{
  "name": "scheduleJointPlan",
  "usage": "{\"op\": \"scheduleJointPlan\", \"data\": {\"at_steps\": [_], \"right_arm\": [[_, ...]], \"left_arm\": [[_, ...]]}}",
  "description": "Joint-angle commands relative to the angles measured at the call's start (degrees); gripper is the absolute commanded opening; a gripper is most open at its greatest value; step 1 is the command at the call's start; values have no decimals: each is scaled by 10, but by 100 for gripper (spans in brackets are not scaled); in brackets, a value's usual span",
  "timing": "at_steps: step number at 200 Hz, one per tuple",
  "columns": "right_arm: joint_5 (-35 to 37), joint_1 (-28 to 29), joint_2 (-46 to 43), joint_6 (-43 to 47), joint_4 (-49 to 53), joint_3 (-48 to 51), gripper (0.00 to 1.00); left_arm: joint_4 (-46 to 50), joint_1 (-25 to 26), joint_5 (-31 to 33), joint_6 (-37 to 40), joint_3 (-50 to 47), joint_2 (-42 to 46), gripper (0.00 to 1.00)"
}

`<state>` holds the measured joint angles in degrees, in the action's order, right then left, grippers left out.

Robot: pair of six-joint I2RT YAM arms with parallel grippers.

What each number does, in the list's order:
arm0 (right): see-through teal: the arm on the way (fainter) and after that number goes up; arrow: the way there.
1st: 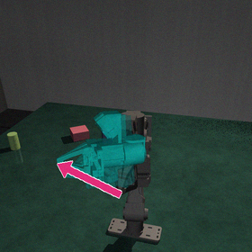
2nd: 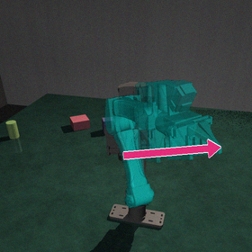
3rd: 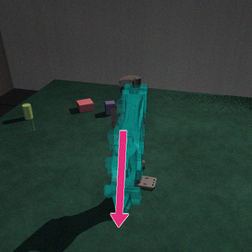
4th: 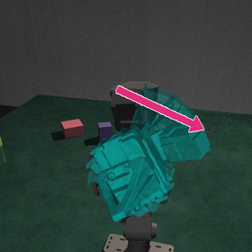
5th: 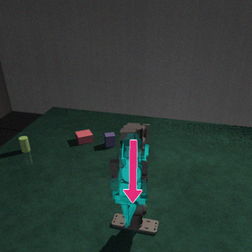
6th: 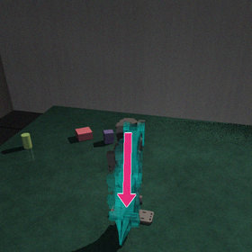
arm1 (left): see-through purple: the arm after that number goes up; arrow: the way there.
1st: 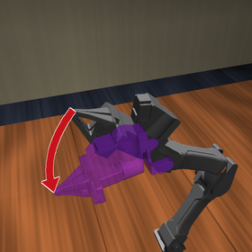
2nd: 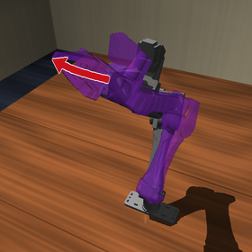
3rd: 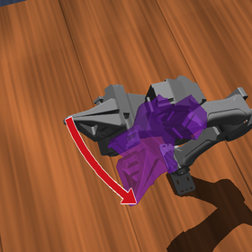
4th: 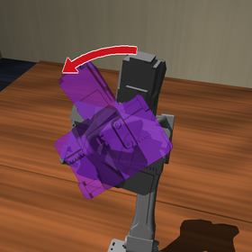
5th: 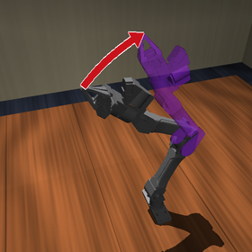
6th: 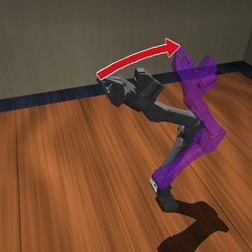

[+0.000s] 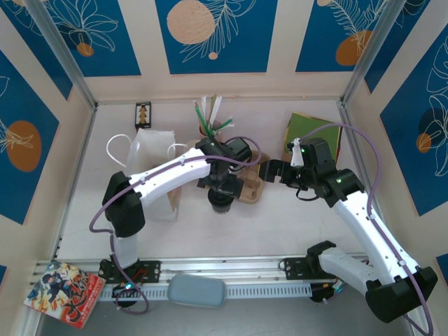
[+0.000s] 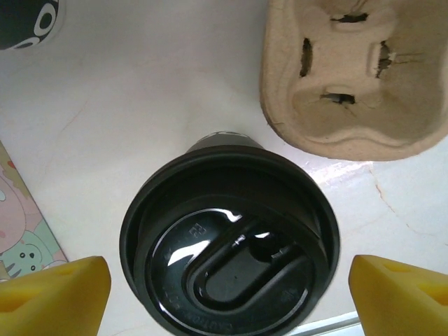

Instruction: Pack the takeout coffee

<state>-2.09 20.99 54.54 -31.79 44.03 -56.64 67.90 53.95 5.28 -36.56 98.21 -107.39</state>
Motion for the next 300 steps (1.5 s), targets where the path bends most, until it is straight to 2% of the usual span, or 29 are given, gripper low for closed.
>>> {"op": "scheduleJointPlan", "data": {"at_steps": [1, 52, 66, 123, 300], "right_arm": [[-50, -5, -10, 17, 8, 7, 99], [-49, -8, -7, 10, 0, 10, 99], [-49, -8, -8, 9, 0, 10, 99], [-48, -8, -6, 2, -4, 11, 99], [-35, 10, -1, -13, -11, 12, 99]], "left_arm": [[-14, -11, -22, -14, -20, 17, 83], [-12, -16, -24, -10, -24, 19, 80], [-13, -16, -26, -9, -24, 19, 76], [-15, -16, -32, -8, -32, 19, 76], [14, -16, -47, 10, -40, 31, 81]]}}
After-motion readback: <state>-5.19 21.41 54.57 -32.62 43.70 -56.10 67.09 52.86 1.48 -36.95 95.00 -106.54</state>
